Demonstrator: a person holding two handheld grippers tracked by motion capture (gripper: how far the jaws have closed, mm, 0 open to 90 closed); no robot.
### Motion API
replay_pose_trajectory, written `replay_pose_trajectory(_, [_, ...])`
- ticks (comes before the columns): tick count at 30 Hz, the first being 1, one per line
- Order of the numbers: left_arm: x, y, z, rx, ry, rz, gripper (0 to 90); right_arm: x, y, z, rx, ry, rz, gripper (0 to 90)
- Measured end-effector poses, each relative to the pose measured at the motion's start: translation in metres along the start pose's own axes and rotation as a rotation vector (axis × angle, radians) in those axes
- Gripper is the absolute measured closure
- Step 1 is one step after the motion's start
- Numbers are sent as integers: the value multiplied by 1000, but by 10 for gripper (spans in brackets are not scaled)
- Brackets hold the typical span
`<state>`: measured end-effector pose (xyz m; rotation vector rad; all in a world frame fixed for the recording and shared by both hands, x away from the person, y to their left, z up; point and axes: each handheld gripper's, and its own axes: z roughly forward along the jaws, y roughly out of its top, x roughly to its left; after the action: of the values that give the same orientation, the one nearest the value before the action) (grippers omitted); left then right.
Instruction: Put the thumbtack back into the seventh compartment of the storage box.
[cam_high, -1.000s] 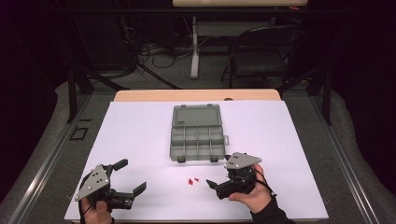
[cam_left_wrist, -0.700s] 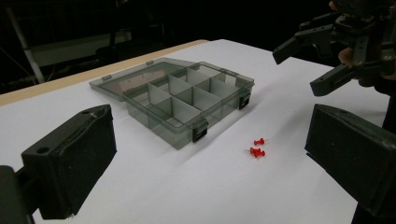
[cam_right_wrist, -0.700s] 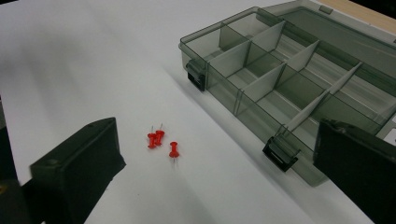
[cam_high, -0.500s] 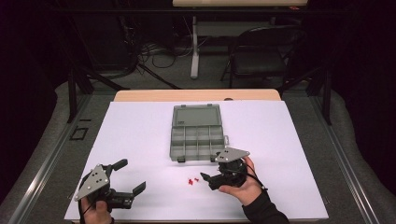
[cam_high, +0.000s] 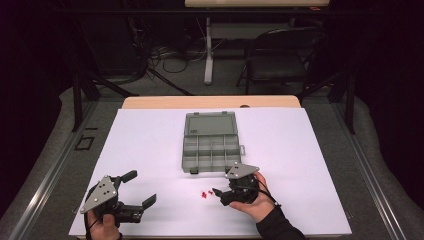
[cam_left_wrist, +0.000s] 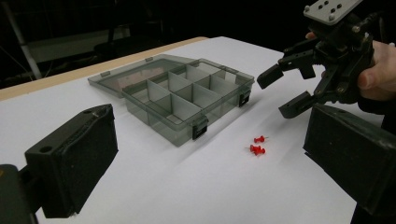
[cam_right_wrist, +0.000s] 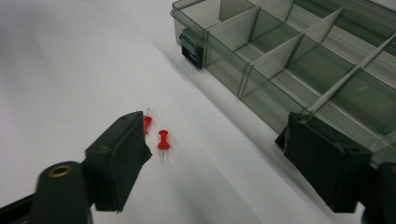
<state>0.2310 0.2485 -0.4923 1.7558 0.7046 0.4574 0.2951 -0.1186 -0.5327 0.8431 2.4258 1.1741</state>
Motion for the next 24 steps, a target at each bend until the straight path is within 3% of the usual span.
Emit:
replay_pose_trajectory(13, [1,-1,1,6,1,-7,54,8,0,16,20,38,14,477])
replay_pose_trajectory(20, [1,-1,1,10,3,-8,81,16,-1,25,49,52,-6,642])
replay_pose_trajectory(24, [2,-1,1,9,3,-8,89,18,-2,26,46,56,-7,691])
